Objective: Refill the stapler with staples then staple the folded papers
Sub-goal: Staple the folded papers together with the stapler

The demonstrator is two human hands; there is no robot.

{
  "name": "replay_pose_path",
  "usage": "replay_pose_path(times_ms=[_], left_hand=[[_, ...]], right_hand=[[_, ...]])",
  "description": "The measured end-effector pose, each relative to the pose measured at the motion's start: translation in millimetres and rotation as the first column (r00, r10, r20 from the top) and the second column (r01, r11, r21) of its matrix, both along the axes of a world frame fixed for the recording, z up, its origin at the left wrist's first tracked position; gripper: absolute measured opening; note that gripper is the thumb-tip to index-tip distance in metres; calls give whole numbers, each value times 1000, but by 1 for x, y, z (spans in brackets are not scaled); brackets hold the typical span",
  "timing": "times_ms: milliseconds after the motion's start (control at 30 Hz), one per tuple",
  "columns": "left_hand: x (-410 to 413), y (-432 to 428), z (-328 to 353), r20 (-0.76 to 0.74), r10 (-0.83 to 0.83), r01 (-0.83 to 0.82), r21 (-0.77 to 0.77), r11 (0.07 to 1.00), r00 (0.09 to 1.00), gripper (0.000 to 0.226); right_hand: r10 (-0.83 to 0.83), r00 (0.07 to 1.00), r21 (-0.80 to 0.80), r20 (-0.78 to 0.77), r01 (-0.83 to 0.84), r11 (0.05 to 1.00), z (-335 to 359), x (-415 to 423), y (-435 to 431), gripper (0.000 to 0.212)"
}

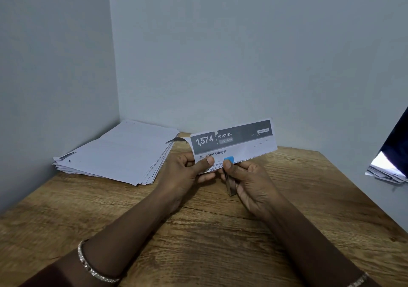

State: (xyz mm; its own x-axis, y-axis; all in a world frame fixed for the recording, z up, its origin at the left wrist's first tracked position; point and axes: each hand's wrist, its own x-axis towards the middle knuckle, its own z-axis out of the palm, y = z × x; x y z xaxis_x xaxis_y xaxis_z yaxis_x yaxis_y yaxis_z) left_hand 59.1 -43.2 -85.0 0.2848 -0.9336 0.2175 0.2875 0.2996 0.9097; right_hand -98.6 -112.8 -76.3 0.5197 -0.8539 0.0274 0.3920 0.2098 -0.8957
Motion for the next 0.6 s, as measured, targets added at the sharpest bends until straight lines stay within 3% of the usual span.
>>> replay_pose_path(times_ms=[233,467,533,600], left_hand=[[0,-1,-1,-34,-26,25,-3,1000,999,16],[3,-3,-1,-54,91,-92,-14,996,994,15],[5,-4,1,-76,125,-126,-10,992,989,20],[7,-4,2,-100,141,-143,-11,990,985,29]], right_hand=[[-57,998,-66,-31,54,996,1,3,6,40],[-12,985,-73,-174,-1,997,-4,7,4,42],[-81,960,-110,-268,53,993,-2,7,5,47],[-223,901,-260,-372,130,957,-2,6,7,53]])
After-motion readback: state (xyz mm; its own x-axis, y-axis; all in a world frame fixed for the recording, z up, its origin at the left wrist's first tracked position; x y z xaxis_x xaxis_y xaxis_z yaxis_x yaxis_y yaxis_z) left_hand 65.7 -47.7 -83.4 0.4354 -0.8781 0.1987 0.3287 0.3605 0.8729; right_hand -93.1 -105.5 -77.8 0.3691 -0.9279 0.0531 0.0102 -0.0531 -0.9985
